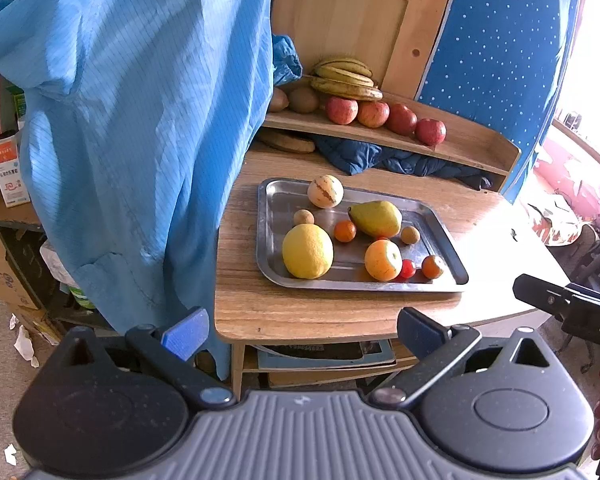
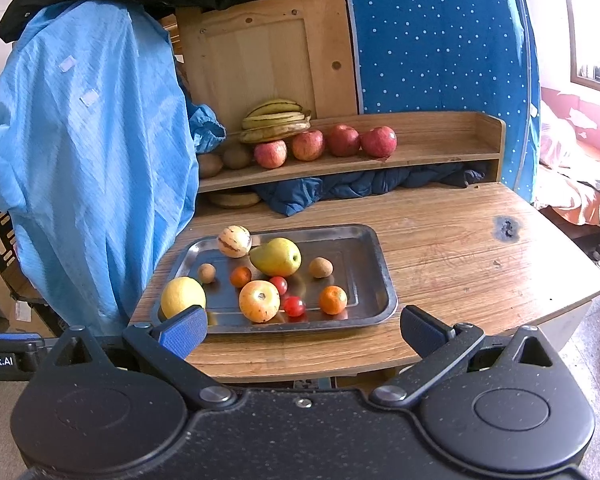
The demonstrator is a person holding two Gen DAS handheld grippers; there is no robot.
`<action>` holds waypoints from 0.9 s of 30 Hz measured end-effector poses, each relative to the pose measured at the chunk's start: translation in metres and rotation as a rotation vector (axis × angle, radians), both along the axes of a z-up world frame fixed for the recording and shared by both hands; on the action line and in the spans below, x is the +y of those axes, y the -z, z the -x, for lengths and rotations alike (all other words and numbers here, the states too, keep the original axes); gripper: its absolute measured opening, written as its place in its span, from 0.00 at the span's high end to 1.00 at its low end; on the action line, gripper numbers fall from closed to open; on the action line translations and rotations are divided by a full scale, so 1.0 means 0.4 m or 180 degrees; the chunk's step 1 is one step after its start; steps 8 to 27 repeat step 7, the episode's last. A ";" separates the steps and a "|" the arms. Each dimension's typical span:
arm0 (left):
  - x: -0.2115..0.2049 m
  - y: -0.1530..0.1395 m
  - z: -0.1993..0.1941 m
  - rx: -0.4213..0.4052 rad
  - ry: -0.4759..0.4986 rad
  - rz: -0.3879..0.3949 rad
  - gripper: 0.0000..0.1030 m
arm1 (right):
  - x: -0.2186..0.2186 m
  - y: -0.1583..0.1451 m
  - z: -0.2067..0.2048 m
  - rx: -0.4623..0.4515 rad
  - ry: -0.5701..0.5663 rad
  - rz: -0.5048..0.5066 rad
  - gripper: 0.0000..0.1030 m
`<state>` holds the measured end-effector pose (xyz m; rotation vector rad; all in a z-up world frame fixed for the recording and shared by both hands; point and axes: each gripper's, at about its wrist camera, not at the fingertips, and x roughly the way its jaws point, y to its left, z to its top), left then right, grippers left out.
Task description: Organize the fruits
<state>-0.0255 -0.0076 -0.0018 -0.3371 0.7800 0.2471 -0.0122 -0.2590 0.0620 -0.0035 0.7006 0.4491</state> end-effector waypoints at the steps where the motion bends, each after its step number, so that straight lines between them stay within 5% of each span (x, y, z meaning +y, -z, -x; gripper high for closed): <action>1: -0.001 -0.001 0.003 -0.0004 -0.0009 -0.0002 0.01 | 0.000 0.000 0.000 0.0000 0.0001 0.0001 0.01; 27: -0.001 0.001 0.001 0.0007 -0.0029 0.0003 0.01 | -0.001 0.001 -0.001 0.0000 0.0003 -0.0001 0.01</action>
